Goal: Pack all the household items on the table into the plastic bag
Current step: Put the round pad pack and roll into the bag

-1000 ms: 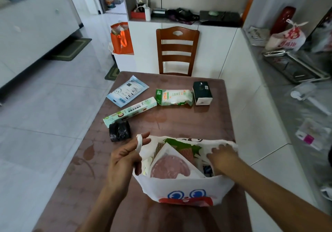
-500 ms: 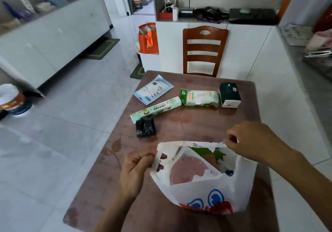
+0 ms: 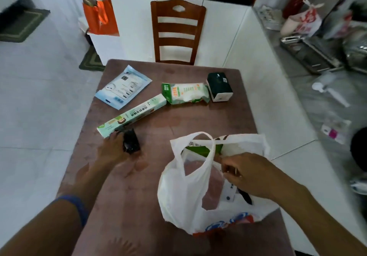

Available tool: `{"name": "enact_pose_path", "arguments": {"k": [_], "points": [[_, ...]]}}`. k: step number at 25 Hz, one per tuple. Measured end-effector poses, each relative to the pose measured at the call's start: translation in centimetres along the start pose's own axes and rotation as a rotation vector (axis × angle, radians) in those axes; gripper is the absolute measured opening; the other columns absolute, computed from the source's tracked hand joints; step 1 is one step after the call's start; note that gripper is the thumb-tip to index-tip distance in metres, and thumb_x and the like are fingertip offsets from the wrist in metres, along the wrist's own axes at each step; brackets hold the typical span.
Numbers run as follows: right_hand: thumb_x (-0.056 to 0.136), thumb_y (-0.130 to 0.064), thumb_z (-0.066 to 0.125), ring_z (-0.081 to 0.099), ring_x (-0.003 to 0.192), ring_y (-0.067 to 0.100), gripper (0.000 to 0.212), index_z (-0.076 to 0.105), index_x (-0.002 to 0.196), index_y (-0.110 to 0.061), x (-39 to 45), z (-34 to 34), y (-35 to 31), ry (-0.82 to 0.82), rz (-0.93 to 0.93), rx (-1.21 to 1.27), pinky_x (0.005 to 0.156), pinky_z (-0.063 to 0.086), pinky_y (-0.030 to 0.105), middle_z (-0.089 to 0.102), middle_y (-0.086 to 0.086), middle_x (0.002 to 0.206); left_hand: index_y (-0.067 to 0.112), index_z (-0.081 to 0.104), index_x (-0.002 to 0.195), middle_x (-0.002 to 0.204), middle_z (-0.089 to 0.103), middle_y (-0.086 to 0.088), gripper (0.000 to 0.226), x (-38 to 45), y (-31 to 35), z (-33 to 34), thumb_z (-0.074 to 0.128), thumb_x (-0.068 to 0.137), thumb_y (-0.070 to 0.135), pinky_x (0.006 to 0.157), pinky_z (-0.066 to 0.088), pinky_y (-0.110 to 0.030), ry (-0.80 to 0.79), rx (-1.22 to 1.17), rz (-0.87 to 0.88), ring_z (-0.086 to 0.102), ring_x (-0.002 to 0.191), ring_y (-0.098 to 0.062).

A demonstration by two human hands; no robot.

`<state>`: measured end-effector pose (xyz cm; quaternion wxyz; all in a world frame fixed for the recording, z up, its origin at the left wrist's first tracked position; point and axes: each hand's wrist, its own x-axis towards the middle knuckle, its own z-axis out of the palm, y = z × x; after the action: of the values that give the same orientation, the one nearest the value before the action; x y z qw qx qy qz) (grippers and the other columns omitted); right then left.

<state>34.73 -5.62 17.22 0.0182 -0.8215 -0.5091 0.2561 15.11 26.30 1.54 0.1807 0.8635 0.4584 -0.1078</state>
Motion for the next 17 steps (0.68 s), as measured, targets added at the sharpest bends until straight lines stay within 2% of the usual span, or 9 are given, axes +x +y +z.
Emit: {"name": "enact_pose_path", "arguments": {"k": [3,7,9,10,11,12,14,16,17], "points": [[0.094,-0.038,0.056,0.059,0.072,0.003,0.016,0.049,0.080,-0.040,-1.2,1.3,1.0,0.042,0.080,-0.002,0.063,0.037,0.010,0.058,-0.019,0.079,0.018,0.029,0.144,0.144,0.037,-0.014,0.110,1.3,-1.0,2.2,0.082,0.057,0.059,0.095,0.042,-0.060,-0.014,0.070,-0.066,0.045,0.122,-0.042],[0.092,-0.044,0.053,0.059,0.077,0.004,0.005,0.052,0.090,-0.040,-3.4,1.4,1.7,0.118,0.179,-0.084,0.059,0.029,0.009,0.064,-0.018,0.092,0.019,0.041,0.132,0.130,0.046,-0.012,0.100,-0.4,-0.8,3.5,0.079,0.051,0.064,0.099,0.035,-0.065,-0.076,0.240,-0.177,0.040,0.123,-0.037],[0.090,-0.045,0.054,0.062,0.096,0.011,0.013,0.057,0.101,-0.038,-4.3,0.9,2.4,0.119,0.220,-0.239,0.082,0.039,0.019,0.069,-0.014,0.108,0.015,0.043,0.129,0.118,0.056,-0.011,0.095,-1.8,-0.9,3.8,0.082,0.051,0.055,0.094,0.046,-0.054,-0.169,0.043,-0.196,0.051,0.112,-0.034],[0.087,-0.044,0.058,0.059,0.112,0.016,0.023,0.059,0.108,-0.036,-4.7,0.6,3.1,0.131,0.224,-0.376,0.100,0.036,0.032,0.067,-0.010,0.118,0.012,0.044,0.127,0.111,0.060,-0.012,0.091,-2.8,-0.9,3.9,0.083,0.054,0.049,0.087,0.050,-0.048,-0.195,-0.138,-0.225,0.056,0.102,-0.033],[0.081,-0.042,0.066,0.053,0.124,0.022,0.036,0.060,0.116,-0.032,-5.0,0.4,3.9,0.192,0.220,-0.502,0.110,0.026,0.046,0.063,-0.004,0.128,0.008,0.046,0.125,0.108,0.062,-0.013,0.084,-3.9,-0.8,3.6,0.083,0.059,0.044,0.081,0.052,-0.044,-0.183,-0.322,-0.257,0.058,0.096,-0.033],[0.074,-0.037,0.073,0.047,0.131,0.030,0.054,0.058,0.124,-0.027,-5.1,0.0,4.6,0.292,0.239,-0.563,0.111,0.022,0.056,0.056,0.004,0.138,0.006,0.047,0.123,0.110,0.063,-0.016,0.077,-5.0,-0.4,3.3,0.083,0.064,0.039,0.080,0.052,-0.044,-0.126,-0.488,-0.303,0.058,0.094,-0.034],[0.068,-0.032,0.077,0.043,0.133,0.038,0.080,0.043,0.140,-0.023,-5.1,-1.0,5.9,0.477,0.356,-0.465,0.105,0.029,0.057,0.043,0.012,0.149,0.007,0.046,0.124,0.118,0.061,-0.020,0.069,-8.1,0.5,1.9,0.082,0.070,0.031,0.083,0.051,-0.047,0.055,-0.776,-0.376,0.057,0.095,-0.034],[0.076,-0.038,0.073,0.057,0.115,0.034,0.076,0.035,0.141,-0.025,-4.5,-1.3,7.1,0.440,0.522,-0.143,0.091,0.045,0.046,0.052,0.011,0.139,0.017,0.047,0.125,0.121,0.062,-0.014,0.070,-12.6,2.4,-1.1,0.082,0.067,0.034,0.084,0.050,-0.046,0.250,-0.986,-0.328,0.058,0.099,-0.029],[0.082,-0.040,0.071,0.062,0.101,0.029,0.059,0.045,0.133,-0.025,-4.3,-1.2,7.5,0.363,0.576,0.083,0.081,0.048,0.039,0.062,0.008,0.127,0.026,0.050,0.123,0.118,0.065,-0.004,0.069,-15.0,3.9,-3.0,0.080,0.063,0.038,0.083,0.051,-0.042,0.319,-1.061,-0.250,0.061,0.100,-0.022]]}}
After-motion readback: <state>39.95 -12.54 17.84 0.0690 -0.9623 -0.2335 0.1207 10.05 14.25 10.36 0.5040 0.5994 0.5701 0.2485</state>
